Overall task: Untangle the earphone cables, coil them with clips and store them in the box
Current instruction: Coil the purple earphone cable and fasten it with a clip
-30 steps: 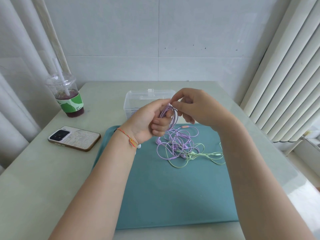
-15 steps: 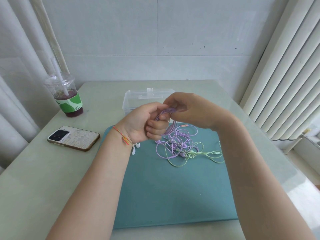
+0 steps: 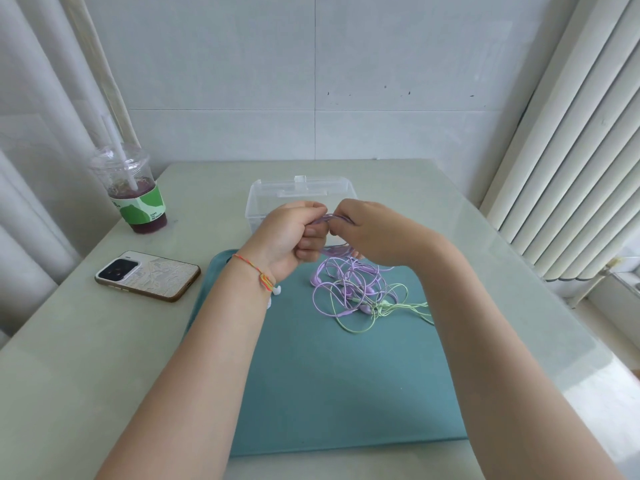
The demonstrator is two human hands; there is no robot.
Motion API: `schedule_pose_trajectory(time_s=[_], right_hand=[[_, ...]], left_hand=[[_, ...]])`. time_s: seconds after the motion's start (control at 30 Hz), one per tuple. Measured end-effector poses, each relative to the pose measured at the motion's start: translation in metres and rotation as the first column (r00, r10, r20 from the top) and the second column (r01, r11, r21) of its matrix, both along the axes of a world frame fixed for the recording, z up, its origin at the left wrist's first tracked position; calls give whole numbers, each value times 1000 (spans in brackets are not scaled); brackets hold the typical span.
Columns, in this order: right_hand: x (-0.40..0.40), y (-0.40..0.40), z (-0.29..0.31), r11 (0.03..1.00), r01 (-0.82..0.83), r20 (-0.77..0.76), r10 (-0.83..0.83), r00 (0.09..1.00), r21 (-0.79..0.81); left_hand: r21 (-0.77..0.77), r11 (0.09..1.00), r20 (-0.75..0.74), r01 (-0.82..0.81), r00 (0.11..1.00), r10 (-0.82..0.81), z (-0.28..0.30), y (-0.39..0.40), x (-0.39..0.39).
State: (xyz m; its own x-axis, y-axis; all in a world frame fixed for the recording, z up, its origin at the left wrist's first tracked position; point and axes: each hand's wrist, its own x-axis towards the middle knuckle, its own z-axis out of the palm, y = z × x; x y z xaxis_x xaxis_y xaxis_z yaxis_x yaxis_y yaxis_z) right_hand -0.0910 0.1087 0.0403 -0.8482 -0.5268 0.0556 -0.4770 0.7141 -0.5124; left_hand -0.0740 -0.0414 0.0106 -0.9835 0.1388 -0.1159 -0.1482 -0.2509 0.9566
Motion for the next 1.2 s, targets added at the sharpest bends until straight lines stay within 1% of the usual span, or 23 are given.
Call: schedule_pose_trajectory(time_s=[0.07,0.17,0.23,0.3,0.37,0.47,0.57,0.67,0.7,0.73,0.77,0.8,0.83,0.87,0.9,0.93,0.97,1.0,1.07,1.13,1.17,1.2], right_hand=[[1,1,4,995,-1,30,4,1000,-96],[0,0,4,969,6,26,0,1000,-249],[1,-3,3,917,19,114,29,993,-399],[2,-5,2,883,27,182,66,981,-469],[2,-11,0,887,23,178,67,982,-461],[5,-23,-4,917,43,64,-19,998,-397],[11,-37,-12,921,60,-13,-70,997,-385],[15,-43,-18,934,81,-91,-120,989,-349],[16,-43,-20,935,86,-98,-126,987,-344],[15,-43,-21,937,88,-97,-128,987,-339],[15,-42,-22,940,91,-92,-128,987,-330],[15,-41,-23,943,97,-88,-131,987,-320],[15,-40,-25,947,101,-84,-133,988,-306],[15,-41,-27,951,103,-78,-131,988,-292],[15,-42,-29,955,103,-70,-127,989,-278],[15,-43,-30,958,104,-61,-124,990,-267],[15,-44,-32,960,105,-53,-123,991,-259],[15,-45,-34,962,105,-47,-121,992,-254],[15,-46,-36,962,104,-36,-117,993,-253],[14,-45,-37,961,105,-28,-116,993,-256],[14,-44,-37,960,105,-23,-115,993,-258],[14,-43,-36,959,106,-21,-115,993,-264]], left_hand=[[37,999,-10,40,999,-39,2,-3,1],[89,994,-27,67,998,-65,8,-6,2],[117,992,-37,52,998,-48,11,-9,5],[131,991,-34,35,999,-31,11,-12,8],[139,990,-11,11,1000,-9,10,-17,11],[140,989,15,-52,999,51,6,-21,15],[125,979,25,-161,987,159,-1,-22,20],[61,944,-11,-324,946,325,-8,-26,25],[15,930,-23,-366,930,366,-11,-28,28],[-62,915,-44,-399,917,397,-12,-32,30],[-182,884,-84,-431,902,423,-14,-37,32],[-338,822,-152,-458,888,433,-17,-42,33],[-501,728,-228,-468,883,411,-20,-48,33],[-650,615,-283,-447,893,349,-24,-55,34],[-775,498,-287,-388,919,269,-27,-62,34],[-870,388,-247,-305,950,192,-29,-67,36],[-927,298,-196,-226,972,127,-31,-69,37],[-956,239,-155,-168,985,75,-33,-71,37],[-975,190,-113,-117,993,31,-36,-70,40],[-981,129,-141,-144,989,31,-40,-69,39],[-978,114,-170,-173,985,42,-42,-70,38],[-968,134,-207,-213,977,56,-42,-72,37]])
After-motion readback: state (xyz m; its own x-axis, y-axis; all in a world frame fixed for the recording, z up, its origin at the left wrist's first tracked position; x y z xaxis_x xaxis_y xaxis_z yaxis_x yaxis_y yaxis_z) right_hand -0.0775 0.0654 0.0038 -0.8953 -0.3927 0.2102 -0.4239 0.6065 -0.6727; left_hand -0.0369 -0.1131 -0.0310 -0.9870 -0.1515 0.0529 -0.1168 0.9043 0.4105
